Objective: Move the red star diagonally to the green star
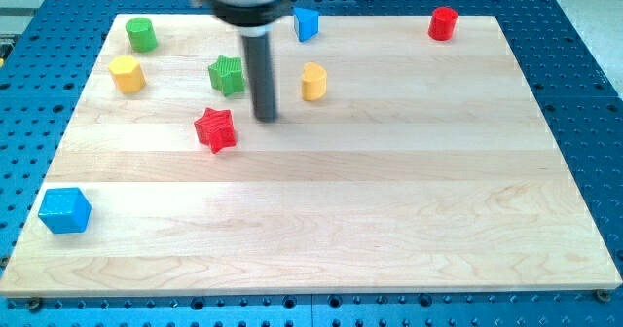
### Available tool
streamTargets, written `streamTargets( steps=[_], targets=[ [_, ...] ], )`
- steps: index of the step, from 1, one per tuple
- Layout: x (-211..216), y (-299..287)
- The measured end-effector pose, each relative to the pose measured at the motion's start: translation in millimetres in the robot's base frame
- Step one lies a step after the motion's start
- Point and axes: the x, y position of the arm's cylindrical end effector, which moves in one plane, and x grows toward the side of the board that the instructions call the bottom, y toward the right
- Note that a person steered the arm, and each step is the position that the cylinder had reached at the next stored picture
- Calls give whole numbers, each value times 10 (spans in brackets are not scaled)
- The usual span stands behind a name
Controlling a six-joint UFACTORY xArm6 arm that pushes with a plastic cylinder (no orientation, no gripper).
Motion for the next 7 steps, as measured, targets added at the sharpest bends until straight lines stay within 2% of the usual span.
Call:
streamTargets(
  steps=[1,2,3,4,5,6,7],
  targets=[
    [301,-419],
    [301,-804],
    [418,-438],
    [649,-1098],
    [611,-1317],
    [539,-1322],
    [474,-965]
  ],
)
